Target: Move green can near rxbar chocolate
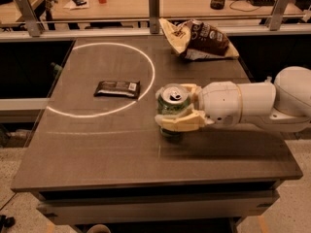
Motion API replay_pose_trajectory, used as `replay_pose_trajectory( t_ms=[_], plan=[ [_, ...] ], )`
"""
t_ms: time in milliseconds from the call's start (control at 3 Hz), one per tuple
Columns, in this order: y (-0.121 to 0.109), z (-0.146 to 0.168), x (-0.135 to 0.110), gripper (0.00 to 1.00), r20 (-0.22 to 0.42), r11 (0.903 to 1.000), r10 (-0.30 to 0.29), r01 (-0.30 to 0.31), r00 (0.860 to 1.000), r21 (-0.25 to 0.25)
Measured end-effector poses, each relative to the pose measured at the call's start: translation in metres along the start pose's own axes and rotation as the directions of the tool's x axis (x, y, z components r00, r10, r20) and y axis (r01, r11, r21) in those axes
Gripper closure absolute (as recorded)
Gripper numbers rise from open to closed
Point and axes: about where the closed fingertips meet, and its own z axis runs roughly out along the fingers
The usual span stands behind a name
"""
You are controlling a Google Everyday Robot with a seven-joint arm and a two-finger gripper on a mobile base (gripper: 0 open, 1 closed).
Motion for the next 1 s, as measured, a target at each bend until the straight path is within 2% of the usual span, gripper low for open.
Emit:
replay_pose_trajectory(
  t_ms=[333,667,1000],
  plan=[
    [-0.016,0.013,-0.016,1.0,-0.027,0.9995,-0.024,0.024,0.999,0.019],
    [-0.037,0.026,-0.025,1.0,-0.059,0.9975,-0.03,0.033,0.998,0.063],
    [-0.068,0.038,-0.029,1.0,-0.07,0.991,-0.035,0.043,0.997,0.127]
  ],
)
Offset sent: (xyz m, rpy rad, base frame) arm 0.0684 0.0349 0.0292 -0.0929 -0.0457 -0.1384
